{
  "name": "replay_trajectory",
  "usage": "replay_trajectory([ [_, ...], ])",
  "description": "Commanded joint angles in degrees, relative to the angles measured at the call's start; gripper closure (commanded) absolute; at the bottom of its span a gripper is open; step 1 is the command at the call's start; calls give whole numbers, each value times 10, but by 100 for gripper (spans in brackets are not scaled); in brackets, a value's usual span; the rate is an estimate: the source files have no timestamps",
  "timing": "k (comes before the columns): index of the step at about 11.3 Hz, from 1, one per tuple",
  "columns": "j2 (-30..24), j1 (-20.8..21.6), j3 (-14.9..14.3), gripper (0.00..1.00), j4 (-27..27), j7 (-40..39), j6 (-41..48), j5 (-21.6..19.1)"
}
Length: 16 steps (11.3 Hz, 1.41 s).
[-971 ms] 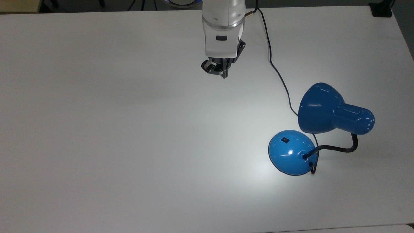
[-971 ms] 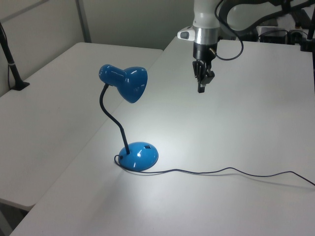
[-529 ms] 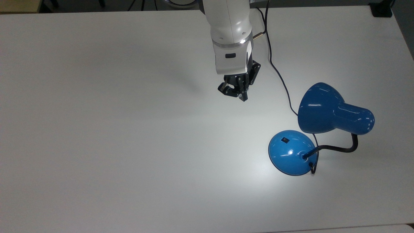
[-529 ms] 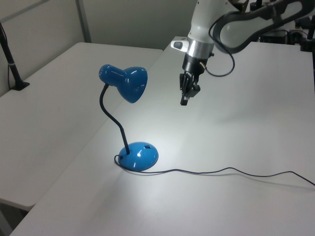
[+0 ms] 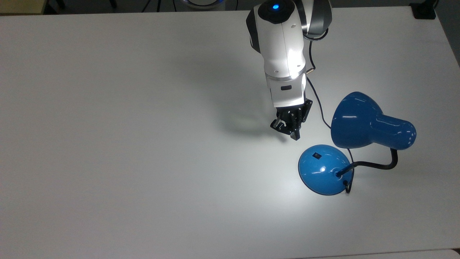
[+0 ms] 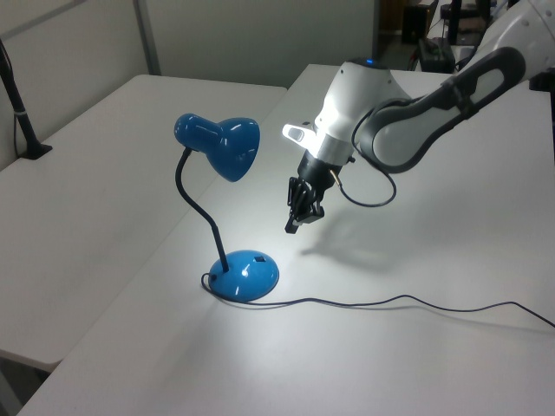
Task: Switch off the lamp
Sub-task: 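Move the gripper toward the blue lamp base and its switch, then lower the gripper onto the switch on the blue base and press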
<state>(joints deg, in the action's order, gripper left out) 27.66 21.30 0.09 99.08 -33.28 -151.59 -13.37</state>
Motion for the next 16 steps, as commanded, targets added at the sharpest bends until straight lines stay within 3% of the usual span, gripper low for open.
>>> replay_trajectory([
  [1,31,23,-12,99,-28,15,-27,-20],
  [8,97,47,-14,99,-111,40,-30,-25],
  [16,116,53,-25,99,-115,30,-31,-18],
])
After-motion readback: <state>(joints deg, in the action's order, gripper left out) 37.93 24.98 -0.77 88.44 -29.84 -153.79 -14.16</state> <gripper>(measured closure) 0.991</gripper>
